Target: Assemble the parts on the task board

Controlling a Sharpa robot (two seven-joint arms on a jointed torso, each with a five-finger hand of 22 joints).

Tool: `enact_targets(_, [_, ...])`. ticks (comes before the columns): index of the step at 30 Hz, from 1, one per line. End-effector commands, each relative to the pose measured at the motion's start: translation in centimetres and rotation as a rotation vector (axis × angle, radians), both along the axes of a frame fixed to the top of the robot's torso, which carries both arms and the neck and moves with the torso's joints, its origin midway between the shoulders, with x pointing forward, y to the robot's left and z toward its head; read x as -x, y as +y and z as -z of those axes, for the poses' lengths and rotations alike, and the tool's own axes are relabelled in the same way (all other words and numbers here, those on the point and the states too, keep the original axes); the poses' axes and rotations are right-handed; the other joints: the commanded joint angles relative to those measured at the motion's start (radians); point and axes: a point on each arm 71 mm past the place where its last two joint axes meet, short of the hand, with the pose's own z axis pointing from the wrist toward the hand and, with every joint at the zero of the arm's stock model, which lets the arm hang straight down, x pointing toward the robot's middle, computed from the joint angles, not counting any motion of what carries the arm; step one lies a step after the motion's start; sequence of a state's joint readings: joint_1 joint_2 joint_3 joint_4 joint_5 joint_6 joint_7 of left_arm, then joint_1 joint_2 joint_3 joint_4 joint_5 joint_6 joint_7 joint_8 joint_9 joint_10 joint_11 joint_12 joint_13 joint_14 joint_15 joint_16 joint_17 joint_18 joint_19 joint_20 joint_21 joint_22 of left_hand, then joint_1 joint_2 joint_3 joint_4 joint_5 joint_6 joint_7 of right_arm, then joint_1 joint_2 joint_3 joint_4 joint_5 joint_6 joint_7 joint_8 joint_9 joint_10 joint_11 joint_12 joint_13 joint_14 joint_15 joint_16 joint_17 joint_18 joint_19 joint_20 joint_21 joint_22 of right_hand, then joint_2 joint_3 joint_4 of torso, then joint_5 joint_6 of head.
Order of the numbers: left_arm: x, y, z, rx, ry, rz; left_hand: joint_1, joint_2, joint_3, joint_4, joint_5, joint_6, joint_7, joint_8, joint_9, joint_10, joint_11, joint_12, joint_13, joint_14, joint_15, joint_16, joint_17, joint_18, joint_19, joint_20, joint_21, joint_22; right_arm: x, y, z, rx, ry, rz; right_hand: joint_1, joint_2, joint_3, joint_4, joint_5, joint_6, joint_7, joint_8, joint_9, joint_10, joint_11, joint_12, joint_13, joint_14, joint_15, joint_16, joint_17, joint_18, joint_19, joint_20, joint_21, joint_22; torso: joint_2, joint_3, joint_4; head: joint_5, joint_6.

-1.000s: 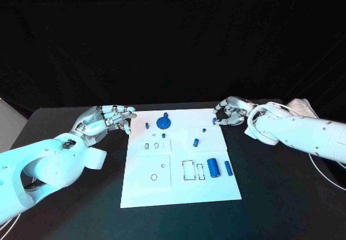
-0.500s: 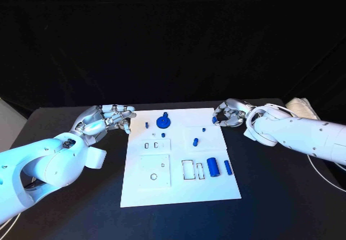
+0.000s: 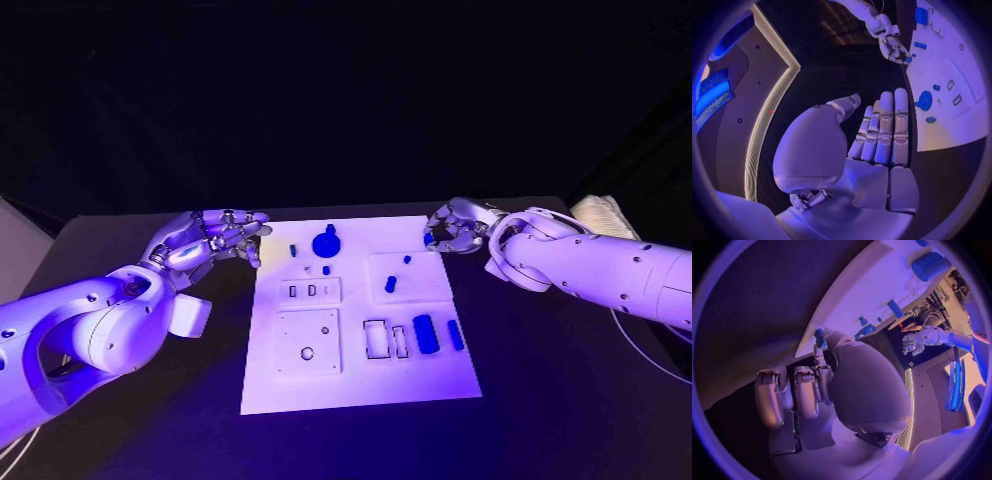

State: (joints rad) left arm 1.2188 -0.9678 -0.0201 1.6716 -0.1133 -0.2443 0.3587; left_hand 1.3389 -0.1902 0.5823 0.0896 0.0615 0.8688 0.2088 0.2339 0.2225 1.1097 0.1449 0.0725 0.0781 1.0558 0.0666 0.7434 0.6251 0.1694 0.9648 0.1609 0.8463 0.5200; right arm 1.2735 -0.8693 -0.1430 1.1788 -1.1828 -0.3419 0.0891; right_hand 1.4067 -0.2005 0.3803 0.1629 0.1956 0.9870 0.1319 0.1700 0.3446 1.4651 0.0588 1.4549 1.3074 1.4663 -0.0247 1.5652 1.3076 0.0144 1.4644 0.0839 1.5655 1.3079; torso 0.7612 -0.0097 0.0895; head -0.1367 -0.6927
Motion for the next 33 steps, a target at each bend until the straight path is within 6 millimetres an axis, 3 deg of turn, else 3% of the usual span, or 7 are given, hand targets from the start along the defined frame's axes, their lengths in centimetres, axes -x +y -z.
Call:
enact_targets(1, [0.0,-0.2,-0.1,0.005,-0.008,0.019,-0.007,0.004,0.006,-0.001,0.000,-0.006,0.000,-0.003,0.001,-0.003,-0.002,-0.001,0.001,-0.008,0.001,0.004,-0.001,0.014,-0.008,-0.001,0.006,0.001,0.0,0.1,0.1,0.008,0.001,-0.001,0.001,0.018,0.016,0.001,-0.004,0.021,-0.006,0.013,0.005,0.025,-0.011,0.007,0.178,0.105,-0.013,0.006,0.263,-0.014,0.106,-0.011,0.005,0.263,0.000,-0.0002,-0.0003,0.000,-0.002])
enact_targets(7, [0.0,-0.2,-0.1,0.004,-0.009,0.019,-0.007,0.004,0.006,-0.001,0.000,-0.006,0.000,-0.003,0.001,-0.003,-0.002,-0.001,0.001,-0.008,0.001,0.004,-0.001,0.014,-0.008,-0.001,0.006,0.001,-0.1,0.1,0.0,0.011,-0.013,0.013,-0.001,0.046,0.045,-0.004,-0.010,0.067,-0.028,0.050,0.020,0.031,-0.030,0.011,0.182,0.105,-0.029,0.006,0.263,-0.014,0.106,-0.026,0.005,0.263,0.000,-0.0005,0.0000,-0.001,-0.004])
enact_targets(10, [-0.1,-0.2,-0.1,0.004,-0.009,0.019,-0.007,0.004,0.006,-0.001,0.000,-0.006,0.000,-0.003,0.001,-0.003,-0.002,-0.001,0.001,-0.008,0.001,0.004,-0.001,0.014,-0.008,-0.001,0.006,0.001,-0.1,0.0,-0.1,0.012,-0.025,0.020,0.000,0.061,0.068,-0.018,-0.056,0.076,-0.040,0.075,0.033,0.033,-0.041,0.012,0.183,0.105,-0.038,0.006,0.263,-0.014,0.106,-0.036,0.005,0.263,0.000,-0.0001,-0.0005,0.000,-0.004])
enact_targets(12, [-0.1,-0.2,-0.1,0.004,-0.009,0.018,-0.007,0.004,0.006,-0.001,0.000,-0.006,0.000,-0.003,0.001,-0.003,-0.002,-0.001,0.001,-0.008,0.001,0.004,-0.001,0.014,-0.008,-0.001,0.006,0.001,-0.1,0.1,-0.2,0.011,-0.035,0.022,0.002,0.065,0.076,-0.023,-0.056,0.078,-0.042,0.083,0.037,0.033,-0.043,0.011,0.183,0.105,-0.039,0.006,0.263,-0.014,0.106,-0.037,0.005,0.263,0.000,0.0001,-0.0009,0.001,-0.004])
enact_targets(21, [-0.1,-0.1,-0.1,0.003,-0.009,0.016,-0.007,0.004,0.006,-0.001,0.000,-0.006,0.000,-0.003,0.001,-0.003,-0.002,-0.001,0.001,-0.008,0.001,0.004,-0.001,0.014,-0.008,-0.001,0.006,0.001,0.6,0.5,-1.2,-0.006,-0.104,0.054,-0.017,0.050,0.078,-0.025,-0.057,0.071,-0.042,0.095,0.045,0.033,-0.044,0.010,0.183,0.105,-0.038,0.006,0.263,-0.014,0.106,-0.039,0.005,0.263,-0.002,-0.0013,0.0008,0.001,-0.006])
enact_targets(25, [-0.2,0.1,0.0,0.001,-0.010,0.010,-0.007,0.004,0.006,-0.001,0.000,-0.006,0.000,-0.003,0.001,-0.003,-0.002,-0.001,0.001,-0.008,0.001,0.004,-0.001,0.014,-0.008,-0.001,0.006,0.001,1.0,1.2,-2.5,-0.024,-0.132,0.070,-0.022,0.048,0.078,-0.024,-0.059,0.069,-0.042,0.097,0.045,0.032,-0.045,0.010,0.183,0.105,-0.036,0.006,0.263,-0.014,0.106,-0.038,0.005,0.263,-0.003,-0.0014,-0.0030,0.004,-0.003])
enact_targets(33, [-0.5,0.4,0.0,-0.003,-0.011,0.000,-0.007,0.004,0.006,-0.001,0.000,-0.006,0.000,-0.003,0.001,-0.003,-0.002,-0.001,0.001,-0.008,0.001,0.004,-0.001,0.014,-0.008,-0.001,0.006,0.001,2.2,5.0,-4.8,-0.083,-0.148,0.056,-0.031,0.048,0.082,-0.021,-0.064,0.062,-0.039,0.099,0.046,0.028,-0.044,0.003,0.178,0.105,-0.030,0.006,0.263,-0.014,0.106,-0.034,0.005,0.263,-0.006,-0.0028,-0.0047,0.009,-0.003])
